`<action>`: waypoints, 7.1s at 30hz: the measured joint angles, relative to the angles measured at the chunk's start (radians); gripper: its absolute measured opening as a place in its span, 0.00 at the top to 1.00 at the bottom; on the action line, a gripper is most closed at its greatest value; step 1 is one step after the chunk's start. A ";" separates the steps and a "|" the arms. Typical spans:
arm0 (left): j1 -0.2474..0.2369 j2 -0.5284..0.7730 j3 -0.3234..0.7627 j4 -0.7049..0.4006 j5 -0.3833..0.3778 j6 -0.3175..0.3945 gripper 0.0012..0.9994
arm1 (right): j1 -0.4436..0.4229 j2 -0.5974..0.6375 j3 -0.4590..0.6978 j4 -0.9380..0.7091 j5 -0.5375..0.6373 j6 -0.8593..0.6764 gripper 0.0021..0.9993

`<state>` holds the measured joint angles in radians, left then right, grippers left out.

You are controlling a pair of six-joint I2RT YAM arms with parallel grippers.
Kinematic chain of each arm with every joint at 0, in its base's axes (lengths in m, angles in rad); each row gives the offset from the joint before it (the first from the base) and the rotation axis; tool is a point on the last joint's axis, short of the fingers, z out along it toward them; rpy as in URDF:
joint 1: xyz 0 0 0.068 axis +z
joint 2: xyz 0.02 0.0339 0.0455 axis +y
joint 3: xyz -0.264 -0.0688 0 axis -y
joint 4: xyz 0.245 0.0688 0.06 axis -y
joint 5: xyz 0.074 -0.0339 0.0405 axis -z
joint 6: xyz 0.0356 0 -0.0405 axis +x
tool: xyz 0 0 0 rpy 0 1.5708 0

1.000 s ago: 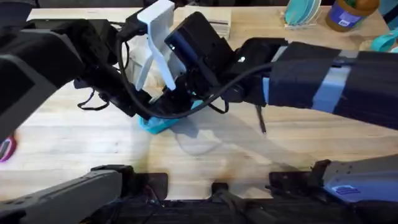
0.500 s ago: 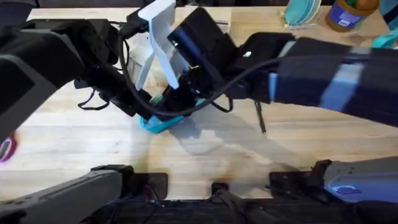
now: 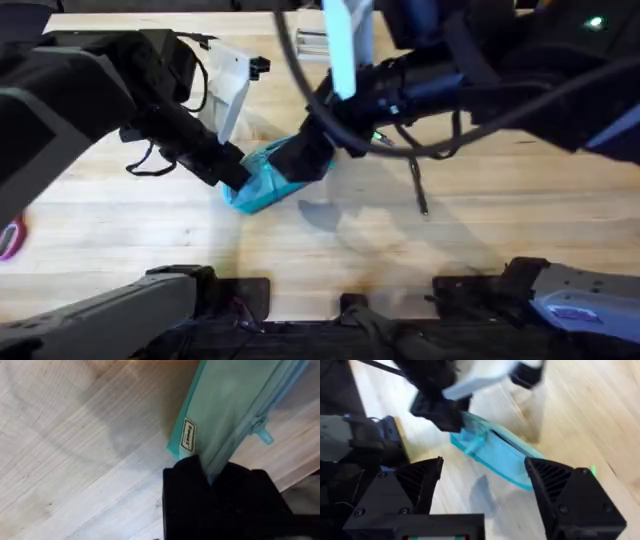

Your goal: Unzip the bag, pick up the pens from the table one at a time and place them inside, then zip the bag closed.

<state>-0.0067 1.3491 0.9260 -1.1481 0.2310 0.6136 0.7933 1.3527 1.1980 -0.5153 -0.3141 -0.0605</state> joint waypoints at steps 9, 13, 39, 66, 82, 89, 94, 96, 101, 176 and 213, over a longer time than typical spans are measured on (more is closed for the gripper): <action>0.000 0.000 0.000 0.043 0.025 0.000 0.39 | -0.101 0.002 0.000 -0.034 0.004 0.000 0.00; 0.000 0.000 0.000 0.047 0.039 -0.004 0.01 | -0.101 0.002 0.000 -0.039 0.005 0.000 0.00; 0.101 -0.267 0.235 -0.255 -0.025 0.036 0.01 | -0.126 0.307 0.408 -0.329 -0.019 -0.344 0.00; 0.108 -0.291 0.235 -0.256 -0.044 0.026 0.01 | -0.069 0.309 0.421 -0.242 -0.024 -1.018 0.74; 0.108 -0.291 0.235 -0.235 -0.039 0.026 0.01 | -0.095 0.407 0.423 -0.399 -0.126 -1.014 0.97; 0.108 -0.291 0.235 -0.171 0.084 0.096 0.01 | -0.102 0.463 0.423 -0.399 -0.169 -1.014 0.97; 0.134 -0.291 0.235 -0.189 0.122 0.155 0.01 | -0.131 0.463 0.423 -0.409 -0.177 -1.014 0.97; 0.163 -0.291 0.235 -0.188 0.139 0.180 0.01 | -0.142 0.463 0.423 -0.419 -0.181 -1.014 0.97; 0.292 -0.291 0.235 -0.230 0.283 0.341 0.01 | -0.166 0.469 0.423 -0.432 -0.229 -1.023 0.97; 0.535 -0.288 0.235 -0.349 0.468 0.745 0.01 | -0.040 0.711 0.423 -0.382 -0.195 -1.047 0.00; 0.535 -0.288 0.235 -0.348 0.464 0.745 0.01 | -0.387 0.379 0.507 -0.554 0.183 -0.485 0.00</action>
<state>0.5282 1.0615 1.1614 -1.4963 0.6952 1.3590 0.4061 1.7321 1.7050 -1.0690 -0.1316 -0.5450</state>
